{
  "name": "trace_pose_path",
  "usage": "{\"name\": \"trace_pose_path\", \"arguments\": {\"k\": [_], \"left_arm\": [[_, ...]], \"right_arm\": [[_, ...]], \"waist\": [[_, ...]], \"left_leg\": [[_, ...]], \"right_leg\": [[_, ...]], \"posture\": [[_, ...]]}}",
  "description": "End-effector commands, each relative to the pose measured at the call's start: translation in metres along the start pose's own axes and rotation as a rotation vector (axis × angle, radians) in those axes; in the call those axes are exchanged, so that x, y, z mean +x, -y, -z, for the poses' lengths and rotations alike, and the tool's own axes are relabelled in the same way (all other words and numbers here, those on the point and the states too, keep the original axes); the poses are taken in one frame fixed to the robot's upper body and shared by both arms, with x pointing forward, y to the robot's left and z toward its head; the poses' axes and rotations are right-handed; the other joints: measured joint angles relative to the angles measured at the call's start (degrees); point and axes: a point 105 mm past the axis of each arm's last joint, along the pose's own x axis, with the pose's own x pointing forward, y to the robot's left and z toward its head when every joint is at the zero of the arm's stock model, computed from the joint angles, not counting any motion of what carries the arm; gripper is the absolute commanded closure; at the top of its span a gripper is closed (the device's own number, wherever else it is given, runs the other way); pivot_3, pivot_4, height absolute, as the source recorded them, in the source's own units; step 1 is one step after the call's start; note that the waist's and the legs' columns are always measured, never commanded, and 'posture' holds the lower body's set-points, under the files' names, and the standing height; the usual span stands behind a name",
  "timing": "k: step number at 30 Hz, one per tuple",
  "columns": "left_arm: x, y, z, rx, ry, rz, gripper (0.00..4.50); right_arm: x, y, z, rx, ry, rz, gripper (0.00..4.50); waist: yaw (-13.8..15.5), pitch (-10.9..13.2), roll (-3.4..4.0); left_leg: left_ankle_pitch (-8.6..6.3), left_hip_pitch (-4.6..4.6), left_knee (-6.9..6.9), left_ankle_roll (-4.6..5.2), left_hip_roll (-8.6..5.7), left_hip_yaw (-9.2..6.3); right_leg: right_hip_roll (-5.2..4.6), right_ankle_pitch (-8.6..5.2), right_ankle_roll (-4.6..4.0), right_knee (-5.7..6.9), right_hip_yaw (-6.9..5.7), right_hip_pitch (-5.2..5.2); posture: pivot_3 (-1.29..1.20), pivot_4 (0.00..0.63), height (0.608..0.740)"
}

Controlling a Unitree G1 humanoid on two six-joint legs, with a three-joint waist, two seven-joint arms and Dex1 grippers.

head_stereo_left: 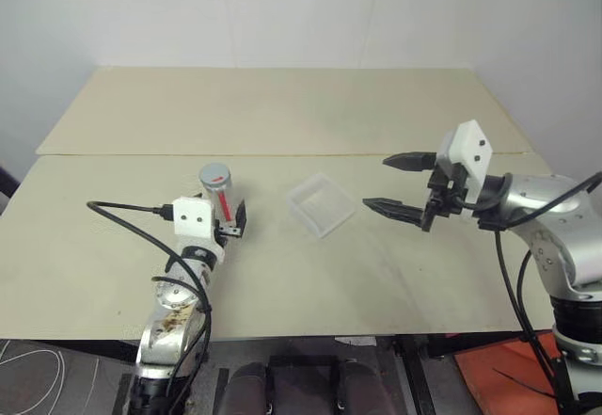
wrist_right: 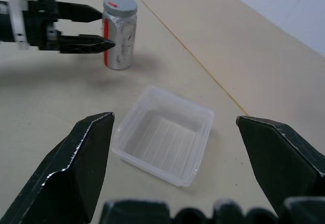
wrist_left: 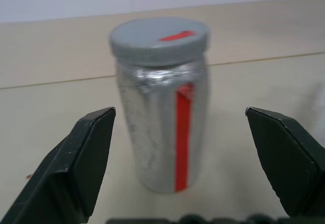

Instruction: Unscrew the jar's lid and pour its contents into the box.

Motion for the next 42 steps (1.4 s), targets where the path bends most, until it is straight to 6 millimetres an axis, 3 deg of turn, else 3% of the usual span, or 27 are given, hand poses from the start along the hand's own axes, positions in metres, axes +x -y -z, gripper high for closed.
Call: {"name": "trace_pose_path", "arguments": {"k": [1,18,39,42], "left_arm": [[0.006,-0.002,-0.014,0.02,0.072,-0.061,0.04],[0.019,0.022,-0.015,-0.045,0.099,-0.17,0.04],[0.039,0.026,-0.016,-0.082,0.119,-0.228,0.04],[0.04,0.025,-0.013,-0.094,0.101,-0.241,0.62]], "right_arm": [[-0.009,0.004,-0.013,-0.049,0.02,0.031,0.0],[-0.019,0.007,-0.017,-0.068,0.005,0.05,0.0],[-0.023,0.006,-0.019,-0.074,0.01,0.047,0.0],[-0.024,0.006,-0.019,-0.071,0.014,0.048,0.0]], "waist": [[0.05,0.0,0.0],[0.48,0.01,-0.02],[0.56,0.03,-0.05],[0.56,0.03,-0.05]], "left_leg": [[0.0,0.0,0.0,0.0,0.0,0.0],[-0.02,-0.02,0.0,0.04,-0.02,-0.02],[-0.04,-0.05,0.01,0.07,-0.03,-0.04],[-0.04,-0.05,0.01,0.06,-0.03,-0.04]], "right_leg": [[-0.01,0.0,0.0,-0.01,0.0,0.01],[-0.06,0.01,0.04,-0.06,-0.01,0.03],[-0.05,0.02,0.07,-0.12,-0.03,0.05],[-0.05,0.02,0.07,-0.12,-0.03,0.05]], "posture": [[0.0,0.15,0.74],[0.0,0.15,0.74],[0.0,0.15,0.74],[0.0,0.15,0.74]]}}
